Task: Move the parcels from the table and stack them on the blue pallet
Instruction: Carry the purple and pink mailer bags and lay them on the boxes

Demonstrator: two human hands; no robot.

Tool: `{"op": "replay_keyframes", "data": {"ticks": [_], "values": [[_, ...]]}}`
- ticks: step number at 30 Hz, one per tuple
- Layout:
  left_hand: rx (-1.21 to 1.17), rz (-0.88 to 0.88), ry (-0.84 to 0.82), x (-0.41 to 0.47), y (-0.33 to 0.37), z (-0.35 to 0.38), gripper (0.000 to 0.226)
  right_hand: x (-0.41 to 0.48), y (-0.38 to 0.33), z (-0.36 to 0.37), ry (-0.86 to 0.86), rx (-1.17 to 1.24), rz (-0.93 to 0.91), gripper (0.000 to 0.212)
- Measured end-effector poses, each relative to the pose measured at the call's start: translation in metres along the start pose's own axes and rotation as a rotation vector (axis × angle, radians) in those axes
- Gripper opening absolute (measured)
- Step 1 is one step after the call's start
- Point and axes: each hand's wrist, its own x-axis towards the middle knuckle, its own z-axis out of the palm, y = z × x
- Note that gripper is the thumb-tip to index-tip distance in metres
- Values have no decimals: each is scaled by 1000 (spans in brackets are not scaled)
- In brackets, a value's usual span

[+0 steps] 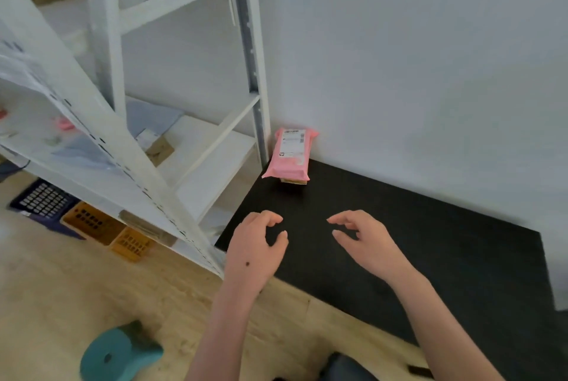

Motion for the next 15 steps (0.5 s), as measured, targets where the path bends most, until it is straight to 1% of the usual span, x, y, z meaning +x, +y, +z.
{"op": "replay_keyframes", "data": {"ticks": [8, 12, 15], "values": [[-3, -3, -32, 48, -8, 5, 25, 38, -10, 4, 33, 10, 19, 28], [3, -2, -50, 75, -10, 8, 25, 62, -8, 0, 17, 72, 27, 24], [3, -40, -76, 102, -14, 11, 25, 87, -4, 1, 0, 100, 56, 23]]}}
